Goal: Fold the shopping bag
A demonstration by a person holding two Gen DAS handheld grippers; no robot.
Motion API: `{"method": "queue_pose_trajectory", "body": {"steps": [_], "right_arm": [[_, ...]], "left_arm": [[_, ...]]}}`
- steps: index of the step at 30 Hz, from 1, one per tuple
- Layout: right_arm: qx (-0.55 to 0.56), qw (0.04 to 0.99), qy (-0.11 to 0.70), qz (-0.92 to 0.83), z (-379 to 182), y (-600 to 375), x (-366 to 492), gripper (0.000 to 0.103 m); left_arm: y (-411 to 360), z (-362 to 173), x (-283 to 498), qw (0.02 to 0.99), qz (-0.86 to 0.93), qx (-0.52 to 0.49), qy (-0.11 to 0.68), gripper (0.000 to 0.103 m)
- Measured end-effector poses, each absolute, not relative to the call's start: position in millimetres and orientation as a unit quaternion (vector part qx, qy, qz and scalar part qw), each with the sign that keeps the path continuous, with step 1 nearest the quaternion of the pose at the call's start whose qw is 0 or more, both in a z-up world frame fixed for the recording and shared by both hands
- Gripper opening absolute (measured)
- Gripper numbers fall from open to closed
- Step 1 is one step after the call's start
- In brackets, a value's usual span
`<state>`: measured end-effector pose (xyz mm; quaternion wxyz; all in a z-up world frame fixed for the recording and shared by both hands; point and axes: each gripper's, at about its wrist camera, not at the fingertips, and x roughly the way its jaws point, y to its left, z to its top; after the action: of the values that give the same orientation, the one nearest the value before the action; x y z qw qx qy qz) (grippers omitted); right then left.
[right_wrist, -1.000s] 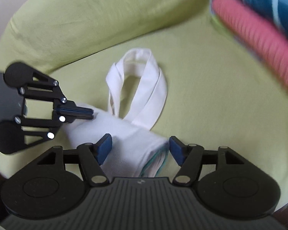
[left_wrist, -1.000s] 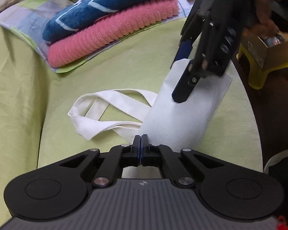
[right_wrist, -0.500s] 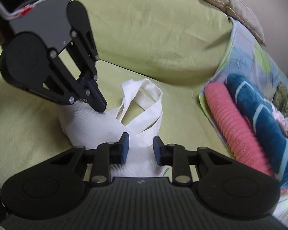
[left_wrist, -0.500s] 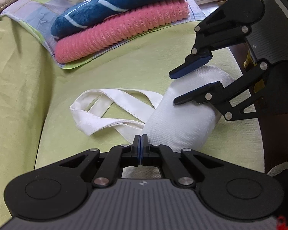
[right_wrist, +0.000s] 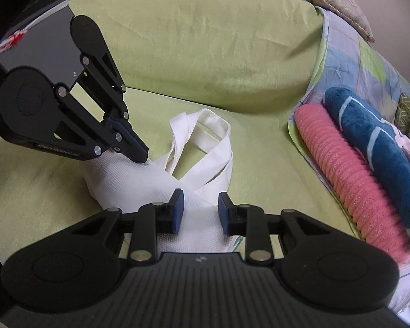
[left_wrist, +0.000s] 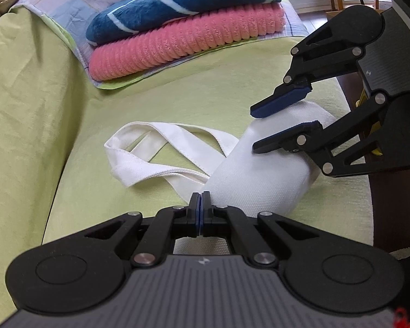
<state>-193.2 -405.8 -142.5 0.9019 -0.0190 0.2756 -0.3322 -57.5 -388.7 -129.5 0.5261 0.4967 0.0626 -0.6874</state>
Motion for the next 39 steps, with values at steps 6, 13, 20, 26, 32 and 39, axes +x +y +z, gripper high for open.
{"method": "queue_pose_trajectory", "body": {"steps": [6, 13, 20, 26, 32, 39], "right_arm": [[-0.012, 0.906, 0.268, -0.327, -145.0, -407.0, -196.4, 0.025], [-0.008, 0.91, 0.264, -0.32, -147.7, -410.3, -197.3, 0.025], [0.005, 0.913, 0.264, -0.311, -146.3, -415.2, -197.2, 0.025], [0.011, 0.914, 0.263, -0.307, -146.2, -417.3, -197.0, 0.025], [0.035, 0.915, 0.277, -0.291, -140.9, -426.9, -195.0, 0.025], [0.147, 0.902, 0.333, -0.233, -111.5, -488.4, -188.6, 0.032]], "left_arm": [[-374.3, -131.0, -61.9, 0.537, -0.683, 0.494, 0.034, 0.0], [-361.2, -121.3, -65.5, 0.535, -0.689, 0.488, 0.029, 0.0], [-358.4, -118.1, -65.2, 0.538, -0.696, 0.474, 0.051, 0.0], [-354.6, -110.9, -60.7, 0.53, -0.712, 0.451, 0.089, 0.004], [-361.4, -118.6, -59.3, 0.532, -0.708, 0.447, 0.128, 0.002], [-363.4, -119.4, -62.3, 0.527, -0.701, 0.463, 0.127, 0.002]]}}
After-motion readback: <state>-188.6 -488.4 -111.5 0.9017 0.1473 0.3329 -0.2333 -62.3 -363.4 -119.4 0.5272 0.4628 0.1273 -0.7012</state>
